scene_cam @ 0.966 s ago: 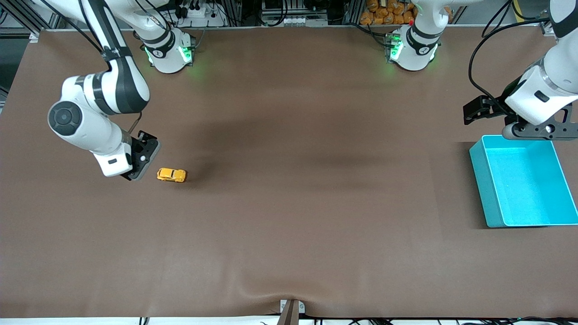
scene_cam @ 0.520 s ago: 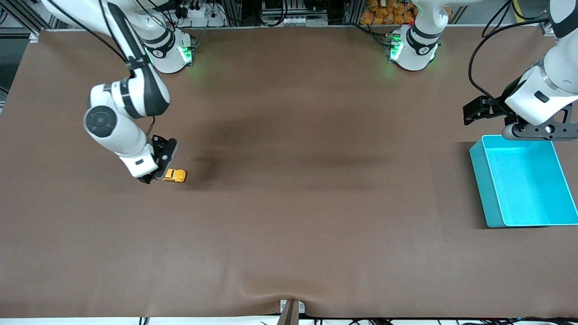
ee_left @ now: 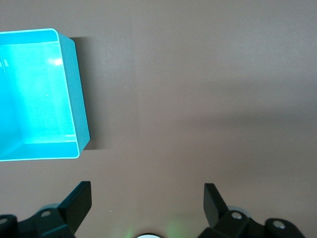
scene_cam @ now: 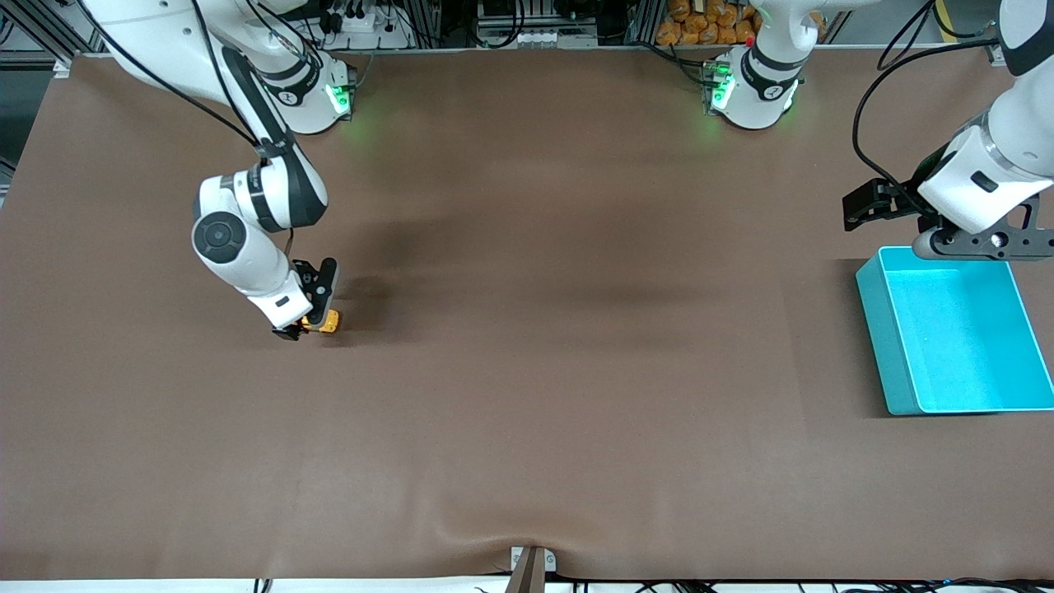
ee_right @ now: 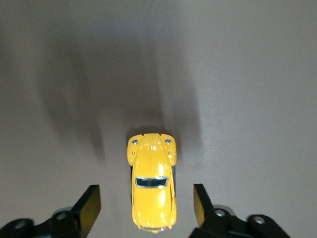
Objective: Wind and store yellow beetle car
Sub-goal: 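Lower the right gripper and close it on the yellow car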
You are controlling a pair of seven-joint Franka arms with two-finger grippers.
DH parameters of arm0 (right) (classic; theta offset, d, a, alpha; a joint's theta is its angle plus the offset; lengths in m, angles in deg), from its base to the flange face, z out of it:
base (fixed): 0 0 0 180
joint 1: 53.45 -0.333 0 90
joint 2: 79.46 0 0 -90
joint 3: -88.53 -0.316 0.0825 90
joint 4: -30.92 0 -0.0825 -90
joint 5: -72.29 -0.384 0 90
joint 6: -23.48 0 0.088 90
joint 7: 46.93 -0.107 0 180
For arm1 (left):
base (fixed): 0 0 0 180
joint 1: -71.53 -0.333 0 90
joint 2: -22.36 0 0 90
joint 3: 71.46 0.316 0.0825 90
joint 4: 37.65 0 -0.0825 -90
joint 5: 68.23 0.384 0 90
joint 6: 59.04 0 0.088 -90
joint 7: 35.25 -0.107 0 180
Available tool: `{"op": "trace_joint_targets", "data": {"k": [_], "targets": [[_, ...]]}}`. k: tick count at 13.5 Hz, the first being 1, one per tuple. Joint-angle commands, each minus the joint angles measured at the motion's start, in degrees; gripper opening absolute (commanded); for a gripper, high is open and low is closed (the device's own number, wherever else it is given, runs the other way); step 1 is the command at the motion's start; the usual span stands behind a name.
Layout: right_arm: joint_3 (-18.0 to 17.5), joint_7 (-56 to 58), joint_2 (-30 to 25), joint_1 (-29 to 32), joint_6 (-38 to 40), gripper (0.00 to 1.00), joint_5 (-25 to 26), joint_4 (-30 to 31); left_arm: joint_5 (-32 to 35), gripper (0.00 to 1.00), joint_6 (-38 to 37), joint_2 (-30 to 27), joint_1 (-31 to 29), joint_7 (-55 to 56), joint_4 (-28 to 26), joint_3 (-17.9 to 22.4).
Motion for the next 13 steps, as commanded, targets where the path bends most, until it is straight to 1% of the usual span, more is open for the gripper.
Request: {"op": "trace_joint_targets", "data": {"k": [1,2,4,5,6,7,8,13], "targets": [[-0.3,0.7,1.5,0.6,-2.4,0.76,0.8,0.1,1.3,1.0,0.3,0.2,0.2,-0.9,0.5,-0.1],[-0.3,0.7,1.7,0.6,-2.4,0.73,0.8,0.1,1.3,1.0,0.3,0.2,0.1,-0.9,0.5,-0.1],[-0.3,0.8,2.1,0.7,-2.6,0.61,0.8,0.1,1.3,1.0,0.3,0.2,0.1,-0.9,0.5,-0.1],[-0.3,0.8,2.2,0.7,-2.6,0.58,0.8,0.1,1.3,1.0,0.3,0.2,0.0,-0.9,0.5,-0.1],[-0.3,0.8,2.2,0.7,-2.6,0.52,0.8,0.1,1.3,1.0,0.3,0.2,-0.1,-0.9,0.5,-0.1],[-0.3,1.0,2.2,0.7,-2.6,0.43,0.8,0.1,1.3,1.0,0.3,0.2,-0.2,-1.0,0.5,-0.1],[-0.3,1.0,2.3,0.7,-2.6,0.38,0.8,0.1,1.3,1.0,0.3,0.2,-0.2,-1.0,0.5,-0.1],[-0.2,1.5,3.7,2.0,-2.5,0.35,0.8,0.1,1.3,1.0,0.3,0.2,-0.3,-1.0,0.5,-0.1]]}}
